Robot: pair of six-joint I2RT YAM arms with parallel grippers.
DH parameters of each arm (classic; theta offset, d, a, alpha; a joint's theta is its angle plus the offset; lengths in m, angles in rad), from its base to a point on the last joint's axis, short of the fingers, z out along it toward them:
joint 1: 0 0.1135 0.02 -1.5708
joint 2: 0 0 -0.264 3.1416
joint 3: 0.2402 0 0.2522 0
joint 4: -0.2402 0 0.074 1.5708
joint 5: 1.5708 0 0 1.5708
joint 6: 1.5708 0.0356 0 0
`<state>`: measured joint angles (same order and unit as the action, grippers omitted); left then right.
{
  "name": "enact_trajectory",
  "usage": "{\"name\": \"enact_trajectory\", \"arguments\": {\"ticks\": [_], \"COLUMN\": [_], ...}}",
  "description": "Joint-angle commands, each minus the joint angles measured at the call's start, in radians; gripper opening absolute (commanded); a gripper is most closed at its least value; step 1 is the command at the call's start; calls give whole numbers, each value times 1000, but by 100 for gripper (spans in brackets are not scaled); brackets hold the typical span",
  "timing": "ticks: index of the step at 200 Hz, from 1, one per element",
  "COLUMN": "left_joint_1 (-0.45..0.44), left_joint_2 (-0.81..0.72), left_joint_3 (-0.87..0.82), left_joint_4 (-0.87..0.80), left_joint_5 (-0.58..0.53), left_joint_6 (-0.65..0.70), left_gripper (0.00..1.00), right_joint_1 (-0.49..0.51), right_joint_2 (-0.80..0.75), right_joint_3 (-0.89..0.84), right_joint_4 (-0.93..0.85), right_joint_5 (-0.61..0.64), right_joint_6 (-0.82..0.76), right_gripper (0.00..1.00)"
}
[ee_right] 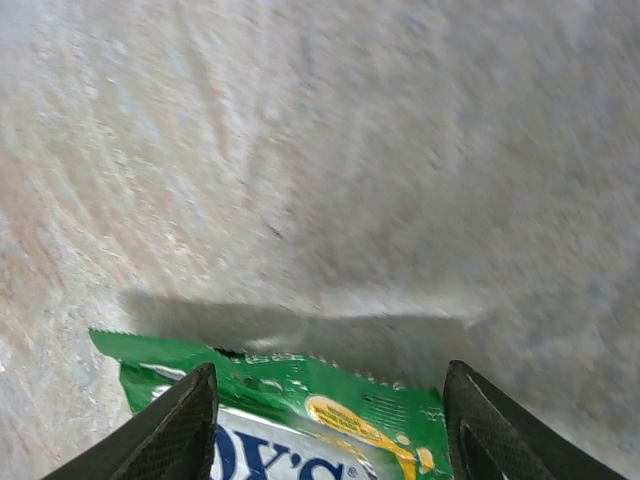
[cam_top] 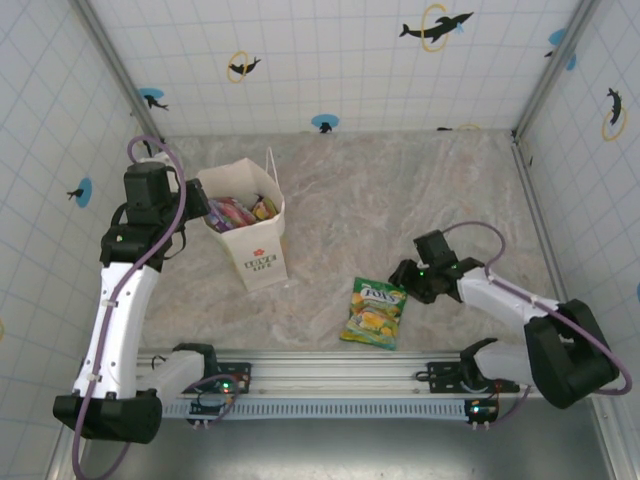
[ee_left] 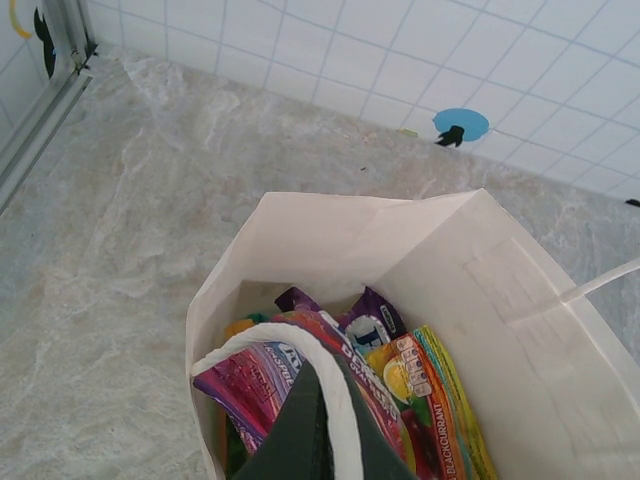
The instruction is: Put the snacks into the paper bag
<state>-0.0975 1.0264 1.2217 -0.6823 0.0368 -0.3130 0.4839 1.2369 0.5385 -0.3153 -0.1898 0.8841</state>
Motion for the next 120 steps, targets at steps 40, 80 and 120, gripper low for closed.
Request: {"name": "enact_trajectory", "arguments": {"ticks": [40,80,120], "left_joint_1": [-2,-2,-1], "left_joint_2": [-14,-11,-12], "left_joint_3": [7,6,10], "left_joint_4": [1,-1,-8], "left_joint_5": [-8,-5,-2], "left_joint_6": [20,18,13], "left_gripper": [0,0,0], "right_joint_1": [67,214,325], "right_joint_2": [-134,-241,-250], "right_joint_3": [49,-35,-84], "right_joint_4": [-309,-295,-255], "right_joint_5": [80,71,73], "right_joint_6": [-107,63,171], "right_gripper": [66,67,69]}}
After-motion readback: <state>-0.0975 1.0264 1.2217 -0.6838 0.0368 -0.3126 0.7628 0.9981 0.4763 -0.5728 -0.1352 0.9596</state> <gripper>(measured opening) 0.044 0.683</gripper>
